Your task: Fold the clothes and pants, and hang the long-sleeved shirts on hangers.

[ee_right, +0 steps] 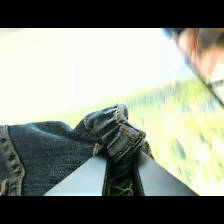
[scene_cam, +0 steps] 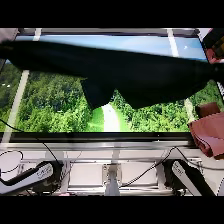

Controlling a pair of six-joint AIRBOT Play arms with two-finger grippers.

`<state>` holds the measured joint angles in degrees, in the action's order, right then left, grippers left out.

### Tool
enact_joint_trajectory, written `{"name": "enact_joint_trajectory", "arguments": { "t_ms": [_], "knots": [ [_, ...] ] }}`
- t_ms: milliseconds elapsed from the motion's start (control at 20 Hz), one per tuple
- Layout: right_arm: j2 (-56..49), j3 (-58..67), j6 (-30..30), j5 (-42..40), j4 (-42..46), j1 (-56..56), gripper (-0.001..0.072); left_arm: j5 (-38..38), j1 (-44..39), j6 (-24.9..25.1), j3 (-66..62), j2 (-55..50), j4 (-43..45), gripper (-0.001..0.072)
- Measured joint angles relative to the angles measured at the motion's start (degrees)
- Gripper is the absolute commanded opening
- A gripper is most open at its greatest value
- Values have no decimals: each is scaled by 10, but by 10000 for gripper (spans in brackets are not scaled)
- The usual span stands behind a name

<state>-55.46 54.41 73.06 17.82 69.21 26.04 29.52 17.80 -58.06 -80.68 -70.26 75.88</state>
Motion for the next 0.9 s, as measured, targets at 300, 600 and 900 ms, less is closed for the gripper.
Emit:
{"name": "enact_joint_trajectory", "arguments": {
  "t_ms": [300,600,900],
  "knots": [
    [-90,-12,1,-3,-61,-1,42,26,-12,-78,59,4,37,15],
    [-86,-119,-2,25,-60,0,42,7,-24,-120,209,17,63,17],
    [6,-105,-28,188,16,0,43,92,-26,-106,243,82,81,20]
  ]
}}
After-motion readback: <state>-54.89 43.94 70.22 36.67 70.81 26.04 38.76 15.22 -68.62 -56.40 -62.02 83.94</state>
